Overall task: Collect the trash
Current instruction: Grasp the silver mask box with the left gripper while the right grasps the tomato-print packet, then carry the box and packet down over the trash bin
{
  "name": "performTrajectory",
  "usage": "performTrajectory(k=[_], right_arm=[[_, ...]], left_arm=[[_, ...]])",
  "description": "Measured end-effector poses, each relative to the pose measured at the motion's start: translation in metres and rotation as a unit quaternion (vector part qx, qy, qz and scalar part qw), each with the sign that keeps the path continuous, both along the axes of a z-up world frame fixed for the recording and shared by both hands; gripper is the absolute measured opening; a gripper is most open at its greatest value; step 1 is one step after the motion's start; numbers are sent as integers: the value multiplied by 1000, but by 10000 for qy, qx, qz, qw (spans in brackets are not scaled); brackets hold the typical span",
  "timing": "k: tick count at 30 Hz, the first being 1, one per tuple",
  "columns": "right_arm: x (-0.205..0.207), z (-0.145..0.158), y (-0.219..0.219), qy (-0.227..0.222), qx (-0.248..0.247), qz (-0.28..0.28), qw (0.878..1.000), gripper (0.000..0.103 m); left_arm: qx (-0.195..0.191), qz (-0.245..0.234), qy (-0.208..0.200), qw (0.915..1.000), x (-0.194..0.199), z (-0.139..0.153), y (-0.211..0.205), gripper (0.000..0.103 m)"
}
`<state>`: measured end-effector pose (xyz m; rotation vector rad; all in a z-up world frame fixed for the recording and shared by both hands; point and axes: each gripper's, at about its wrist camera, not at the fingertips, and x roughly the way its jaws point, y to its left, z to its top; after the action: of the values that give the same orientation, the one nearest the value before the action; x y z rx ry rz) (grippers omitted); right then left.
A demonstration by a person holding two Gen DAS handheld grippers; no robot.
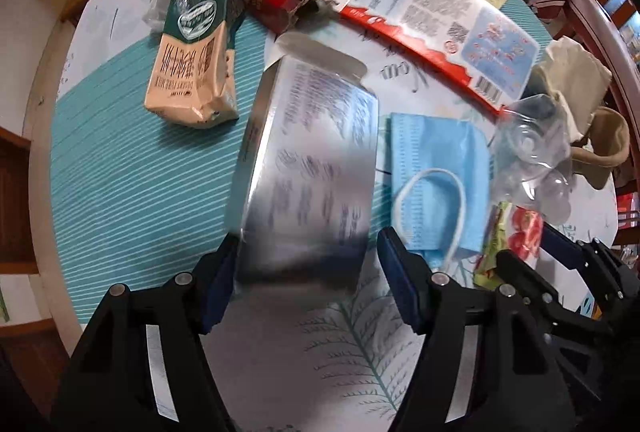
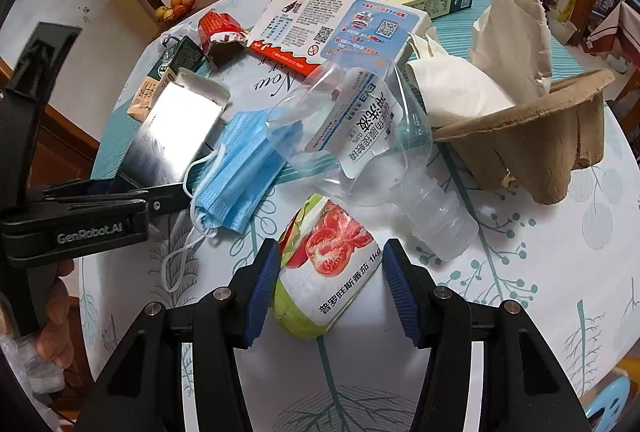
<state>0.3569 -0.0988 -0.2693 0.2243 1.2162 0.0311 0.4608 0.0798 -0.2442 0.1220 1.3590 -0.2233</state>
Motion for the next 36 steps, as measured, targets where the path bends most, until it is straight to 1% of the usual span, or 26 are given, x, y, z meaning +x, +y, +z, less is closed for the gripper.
performTrajectory(k=[1,3,8,10,13,15,16,17,20,22,24,29,33,36], right_arm=[[0,0,0,2,-3,-3,10000,53],[0,0,0,1,1,-13,10000,53],[-1,1,0,-15,19,-18,10000,53],[-1,1,0,-6,27,-15,10000,53],[-2,2,-2,12,101,-47,9999,52],[-4,3,-6,54,201,-80,9998,47],[-5,3,-8,91,278,-96,9995,45],[-7,3,-11,127,359,-111,9992,43],[-17,5,-16,193,574,-93,9981,37],[-26,8,-16,184,615,-17,9979,33],[-37,13,-16,152,647,59,9978,26],[-69,34,-22,-24,900,207,9957,23],[-94,55,-30,-187,1165,291,9926,20],[-120,72,-38,-296,1204,347,9917,20]], left_arm=[[16,-17,-31,10000,1,2,-1,64],[39,-35,-113,9999,4,7,-4,57],[244,-69,-554,9981,0,27,-17,57],[287,-94,-655,9974,-1,31,-21,57],[159,-17,-718,9973,-10,37,-20,57],[66,68,-742,9972,-22,43,-12,57],[14,99,-746,9972,-26,38,0,57],[-49,140,-756,9970,-30,39,4,57],[-176,278,-831,9960,-56,48,15,57],[-249,349,-880,9952,-73,55,19,57],[-315,404,-913,9945,-90,62,21,57],[-649,510,-995,9916,-144,88,23,57],[-973,551,-985,9888,-185,104,13,57],[-1160,490,-933,9876,-223,112,4,57]])
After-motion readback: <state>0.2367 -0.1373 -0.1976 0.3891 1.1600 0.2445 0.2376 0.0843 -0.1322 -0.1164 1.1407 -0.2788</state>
